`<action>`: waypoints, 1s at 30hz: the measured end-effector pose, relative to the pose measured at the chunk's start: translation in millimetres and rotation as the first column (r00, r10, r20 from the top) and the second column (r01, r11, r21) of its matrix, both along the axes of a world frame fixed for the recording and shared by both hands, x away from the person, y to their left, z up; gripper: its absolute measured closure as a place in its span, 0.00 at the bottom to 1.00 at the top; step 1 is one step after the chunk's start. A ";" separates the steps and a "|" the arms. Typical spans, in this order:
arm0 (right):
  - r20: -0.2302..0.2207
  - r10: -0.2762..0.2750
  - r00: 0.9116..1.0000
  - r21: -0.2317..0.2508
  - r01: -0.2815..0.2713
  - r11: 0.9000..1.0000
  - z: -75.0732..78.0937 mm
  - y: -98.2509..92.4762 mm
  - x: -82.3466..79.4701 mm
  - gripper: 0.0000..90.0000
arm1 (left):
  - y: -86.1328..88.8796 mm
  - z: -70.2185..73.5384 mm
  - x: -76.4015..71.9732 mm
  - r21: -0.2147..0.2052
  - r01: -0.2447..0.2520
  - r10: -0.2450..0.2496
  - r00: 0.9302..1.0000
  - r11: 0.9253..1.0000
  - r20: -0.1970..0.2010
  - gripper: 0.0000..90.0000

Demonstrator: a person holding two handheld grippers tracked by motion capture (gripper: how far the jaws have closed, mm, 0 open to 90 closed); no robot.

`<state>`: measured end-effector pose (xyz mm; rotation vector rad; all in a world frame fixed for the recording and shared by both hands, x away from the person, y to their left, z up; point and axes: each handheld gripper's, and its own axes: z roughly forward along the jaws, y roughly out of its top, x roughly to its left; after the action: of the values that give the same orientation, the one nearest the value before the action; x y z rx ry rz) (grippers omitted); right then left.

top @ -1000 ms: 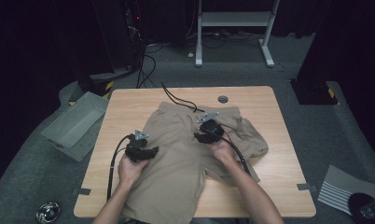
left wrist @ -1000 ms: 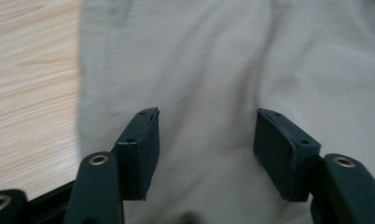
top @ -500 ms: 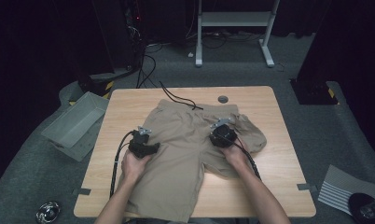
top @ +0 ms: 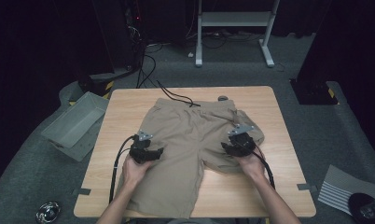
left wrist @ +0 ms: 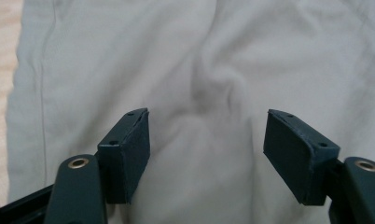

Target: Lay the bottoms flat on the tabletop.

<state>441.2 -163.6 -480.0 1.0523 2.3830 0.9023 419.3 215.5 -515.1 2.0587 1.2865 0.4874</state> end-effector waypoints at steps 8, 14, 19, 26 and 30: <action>-0.056 -0.083 0.995 -0.047 0.080 0.996 -24.4 -27.1 -2.7 0.67 | 2.1 -13.7 -11.4 -0.010 -0.013 0.014 0.997 1.000 0.082 0.34; -0.037 -0.022 0.999 -0.082 0.019 0.996 -20.4 -19.9 1.3 0.96 | 1.8 -13.7 -11.7 -0.009 -0.016 0.017 0.996 1.000 0.082 0.33; 0.007 0.007 1.000 -0.047 -0.007 0.999 1.8 -10.9 2.9 0.97 | 1.8 -13.7 -11.7 -0.008 -0.016 0.017 0.996 1.000 0.083 0.33; 0.065 0.091 0.994 -0.012 -0.090 0.996 32.9 27.4 21.4 0.97 | 1.8 -13.7 -11.8 -0.008 -0.017 0.017 0.996 1.000 0.083 0.33; 0.062 0.130 0.990 0.012 -0.131 0.991 27.4 51.0 33.4 0.97 | 1.7 -13.7 -11.8 -0.008 -0.017 0.018 0.996 1.000 0.083 0.33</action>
<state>474.6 -112.6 -452.6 0.8701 2.4202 0.9859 407.5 217.2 -528.8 2.0012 1.2565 0.5691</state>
